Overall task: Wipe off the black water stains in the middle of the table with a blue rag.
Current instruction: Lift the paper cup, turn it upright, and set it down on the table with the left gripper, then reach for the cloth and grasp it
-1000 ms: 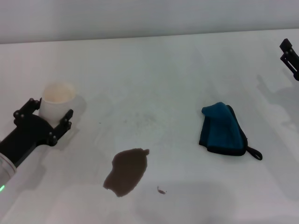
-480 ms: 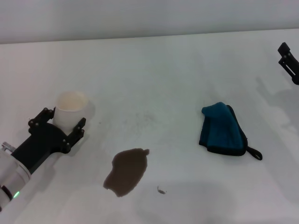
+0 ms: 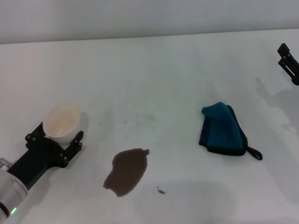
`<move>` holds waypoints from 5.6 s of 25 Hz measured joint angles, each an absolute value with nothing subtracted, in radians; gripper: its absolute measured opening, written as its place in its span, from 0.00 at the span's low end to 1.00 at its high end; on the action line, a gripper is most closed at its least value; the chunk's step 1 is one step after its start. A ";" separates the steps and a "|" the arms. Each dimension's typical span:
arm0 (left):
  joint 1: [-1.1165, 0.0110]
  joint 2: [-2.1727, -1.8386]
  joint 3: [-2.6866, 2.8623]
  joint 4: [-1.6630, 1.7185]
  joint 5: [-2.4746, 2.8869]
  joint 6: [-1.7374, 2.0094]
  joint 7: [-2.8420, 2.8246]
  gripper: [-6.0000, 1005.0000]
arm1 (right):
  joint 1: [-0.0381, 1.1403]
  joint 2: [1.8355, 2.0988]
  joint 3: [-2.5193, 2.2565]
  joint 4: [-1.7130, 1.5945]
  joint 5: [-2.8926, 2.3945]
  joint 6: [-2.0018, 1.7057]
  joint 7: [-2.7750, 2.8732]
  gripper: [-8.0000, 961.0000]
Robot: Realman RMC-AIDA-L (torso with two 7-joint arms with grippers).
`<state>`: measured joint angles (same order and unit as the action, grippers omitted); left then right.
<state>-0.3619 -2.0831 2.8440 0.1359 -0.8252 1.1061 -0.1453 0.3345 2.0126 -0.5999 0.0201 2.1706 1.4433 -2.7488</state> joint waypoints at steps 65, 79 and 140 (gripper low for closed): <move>-0.175 -2.076 2.830 0.060 -1.256 1.485 -0.191 0.89 | 0.298 1.927 -0.715 -0.265 1.869 1.329 -1.614 0.90; -0.272 -2.072 2.830 0.019 -1.301 1.491 -0.135 0.89 | 0.390 1.882 -0.721 -0.745 1.218 1.540 -0.910 0.90; -0.273 -2.074 2.830 -0.018 -1.318 1.674 -0.182 0.89 | 0.526 2.013 -1.601 -1.208 0.537 1.320 -0.232 0.63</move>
<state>-0.2734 -2.0741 2.8301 -0.0185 -1.3184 1.6736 -0.1822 0.5256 2.0130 -1.6015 -1.2084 0.5370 1.3200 -0.2317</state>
